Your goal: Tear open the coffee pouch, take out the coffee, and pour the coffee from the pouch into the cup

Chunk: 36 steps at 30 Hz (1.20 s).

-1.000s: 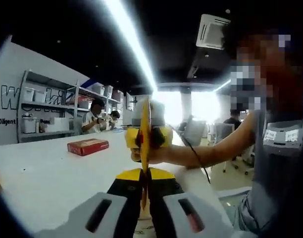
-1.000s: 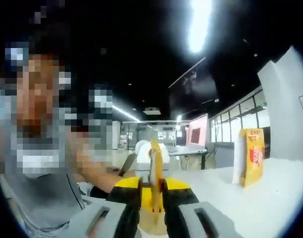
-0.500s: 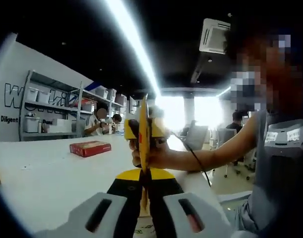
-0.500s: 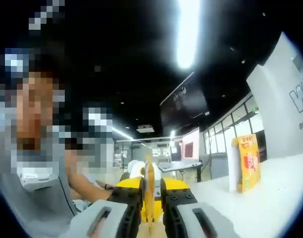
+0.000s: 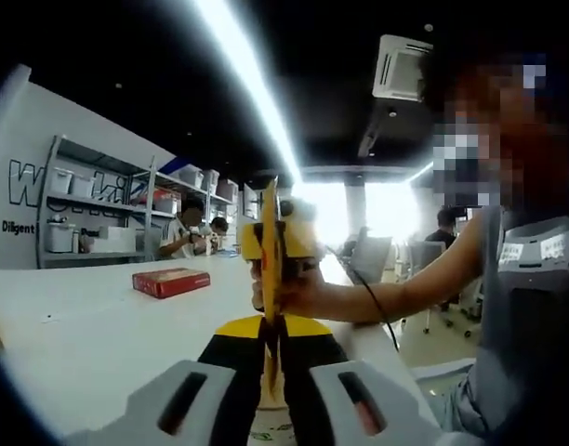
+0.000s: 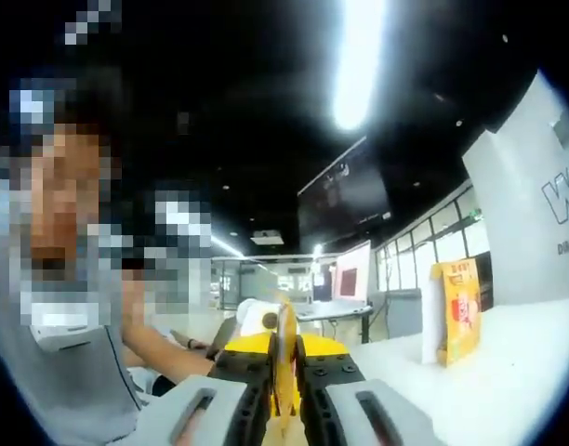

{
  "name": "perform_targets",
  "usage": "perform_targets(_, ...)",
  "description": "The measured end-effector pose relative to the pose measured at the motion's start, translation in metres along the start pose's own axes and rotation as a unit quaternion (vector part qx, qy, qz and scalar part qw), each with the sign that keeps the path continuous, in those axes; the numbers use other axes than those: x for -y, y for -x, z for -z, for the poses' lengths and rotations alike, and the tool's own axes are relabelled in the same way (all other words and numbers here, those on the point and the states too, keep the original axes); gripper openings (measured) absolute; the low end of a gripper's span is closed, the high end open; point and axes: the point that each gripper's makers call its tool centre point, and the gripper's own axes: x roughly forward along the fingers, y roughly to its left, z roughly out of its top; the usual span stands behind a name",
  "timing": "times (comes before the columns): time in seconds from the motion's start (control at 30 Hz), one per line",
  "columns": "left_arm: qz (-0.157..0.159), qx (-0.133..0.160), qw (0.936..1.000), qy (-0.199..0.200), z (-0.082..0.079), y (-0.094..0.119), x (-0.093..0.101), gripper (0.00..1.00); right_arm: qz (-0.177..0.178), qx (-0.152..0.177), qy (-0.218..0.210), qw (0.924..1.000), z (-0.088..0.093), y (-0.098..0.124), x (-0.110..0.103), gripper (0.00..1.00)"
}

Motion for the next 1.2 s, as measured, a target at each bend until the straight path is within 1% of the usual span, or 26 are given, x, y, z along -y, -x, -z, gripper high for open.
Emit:
perform_targets(0.17,0.005,0.006,1.0000,-0.005,-0.004,-0.001,0.001,0.10,-0.001,-0.001,0.000,1.0000,-0.001,0.001,0.001,0.10)
perform_targets(0.23,0.002,0.007,0.9999,-0.007,-0.004,-0.001,0.000,0.11,0.001,-0.006,0.004,1.0000,-0.001,0.002,0.003,0.10)
perform_targets(0.37,0.003,0.019,0.9998,-0.004,-0.009,0.000,-0.002,0.12,0.002,-0.020,0.011,0.9997,0.004,0.001,0.003,0.10)
perform_targets(0.47,0.004,0.017,0.9998,0.003,-0.008,0.000,-0.003,0.13,0.004,-0.031,0.015,0.9994,0.009,0.000,0.005,0.10)
perform_targets(0.5,0.005,0.021,0.9998,-0.001,-0.010,0.000,-0.002,0.14,0.003,-0.032,0.014,0.9994,0.009,0.000,0.006,0.10)
perform_targets(0.63,0.006,0.023,0.9997,-0.001,-0.011,-0.001,-0.002,0.14,0.002,-0.035,0.012,0.9993,0.011,-0.001,0.005,0.10)
perform_targets(0.73,0.006,0.023,0.9997,-0.005,-0.011,-0.001,-0.002,0.12,-0.001,-0.037,0.011,0.9993,0.012,-0.001,0.004,0.10)
perform_targets(1.0,0.008,0.025,0.9995,-0.018,-0.011,-0.001,0.001,0.09,-0.003,-0.040,0.015,0.9991,0.013,-0.002,0.001,0.10)
perform_targets(1.07,0.006,0.025,0.9993,-0.028,-0.011,-0.001,0.002,0.08,-0.003,-0.041,0.016,0.9990,0.013,-0.002,-0.001,0.10)
perform_targets(1.2,0.007,0.024,0.9993,-0.029,-0.011,-0.001,0.003,0.05,-0.005,-0.044,0.016,0.9989,0.014,-0.003,-0.001,0.10)
